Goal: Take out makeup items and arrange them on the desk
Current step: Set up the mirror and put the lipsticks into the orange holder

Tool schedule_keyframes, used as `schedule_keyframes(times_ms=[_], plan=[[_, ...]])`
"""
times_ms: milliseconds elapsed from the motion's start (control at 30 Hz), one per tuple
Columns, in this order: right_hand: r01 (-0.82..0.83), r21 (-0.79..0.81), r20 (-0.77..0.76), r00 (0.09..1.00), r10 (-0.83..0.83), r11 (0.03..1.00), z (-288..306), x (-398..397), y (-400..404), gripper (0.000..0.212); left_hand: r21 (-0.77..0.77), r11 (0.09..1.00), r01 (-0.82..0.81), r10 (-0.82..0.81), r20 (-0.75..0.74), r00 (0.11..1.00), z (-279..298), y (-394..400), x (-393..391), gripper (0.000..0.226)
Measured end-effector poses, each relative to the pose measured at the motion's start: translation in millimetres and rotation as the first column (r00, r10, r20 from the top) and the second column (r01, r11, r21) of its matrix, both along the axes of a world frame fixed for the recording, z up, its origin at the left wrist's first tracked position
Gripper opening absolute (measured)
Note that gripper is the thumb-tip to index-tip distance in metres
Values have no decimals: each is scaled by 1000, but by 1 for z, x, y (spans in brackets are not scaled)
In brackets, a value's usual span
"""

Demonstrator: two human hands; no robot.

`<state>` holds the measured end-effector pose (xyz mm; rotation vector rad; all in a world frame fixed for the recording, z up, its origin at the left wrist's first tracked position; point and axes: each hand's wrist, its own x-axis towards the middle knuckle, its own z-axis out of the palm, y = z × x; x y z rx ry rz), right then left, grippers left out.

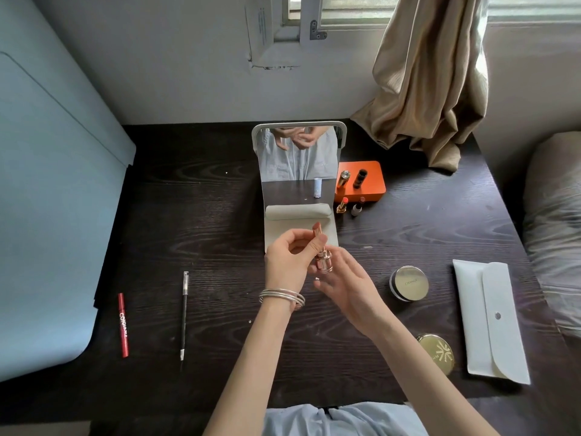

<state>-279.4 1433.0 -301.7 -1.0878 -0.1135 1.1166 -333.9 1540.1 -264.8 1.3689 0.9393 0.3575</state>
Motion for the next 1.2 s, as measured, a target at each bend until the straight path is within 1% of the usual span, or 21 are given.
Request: schedule_keyframes(times_ms=[33,67,100,133,200,233,267,333,400,433,467,533,600,667,733,833,933,1100,1200], plan=[[-14,-100,196,980,34,995,1,1,-1,35,49,999,-2,2,-9,1000,-1,-1,1,12],[3,-203,395,915,79,979,2,3,-1,31,92,996,-5,7,-21,1000,-3,-2,2,13],[41,-273,553,824,122,961,3,5,-1,27,125,992,-7,11,-35,999,-4,-3,3,14],[91,-309,670,727,149,947,4,7,1,27,145,989,-6,13,-48,999,-5,-5,5,15],[206,-335,802,574,164,920,4,11,5,29,169,986,6,5,-67,998,-7,-7,11,17],[254,-337,832,530,161,907,3,15,6,28,185,983,16,-3,-71,997,-7,-9,15,19],[285,-342,846,508,162,895,1,19,6,27,201,979,33,-19,-73,997,-6,-10,19,21],[325,-350,851,503,152,879,-1,31,5,26,200,975,98,-81,-88,993,-5,-11,28,33],[368,-342,850,514,117,864,-2,49,3,25,153,972,179,-159,-134,978,-8,-11,36,49],[400,-340,855,508,103,851,-4,61,1,24,139,967,214,-191,-161,968,-10,-10,38,52],[436,-343,864,494,97,832,-8,73,-1,23,134,962,238,-212,-184,960,-13,-10,39,50],[515,-363,877,469,98,777,-20,101,-4,21,124,961,249,-221,-202,954,-18,-8,39,38],[561,-397,868,486,99,727,-35,126,-7,23,95,964,248,-224,-212,951,-24,-7,38,29],[559,-443,843,526,113,701,-50,144,-6,26,65,965,253,-232,-235,944,-29,-5,38,23],[537,-479,817,563,128,695,-65,157,-2,27,45,967,250,-231,-251,940,-33,-3,39,21],[516,-501,776,623,97,695,-83,167,4,28,26,964,266,-250,-267,931,-40,2,42,21],[494,-521,746,660,89,696,-97,176,9,30,12,960,279,-263,-292,919,-45,6,47,19],[475,-532,735,670,104,702,-112,185,11,27,11,954,300,-280,-326,903,-50,12,54,17],[473,-529,724,685,84,705,-118,188,8,24,6,951,308,-287,-343,894,-54,15,56,17]])
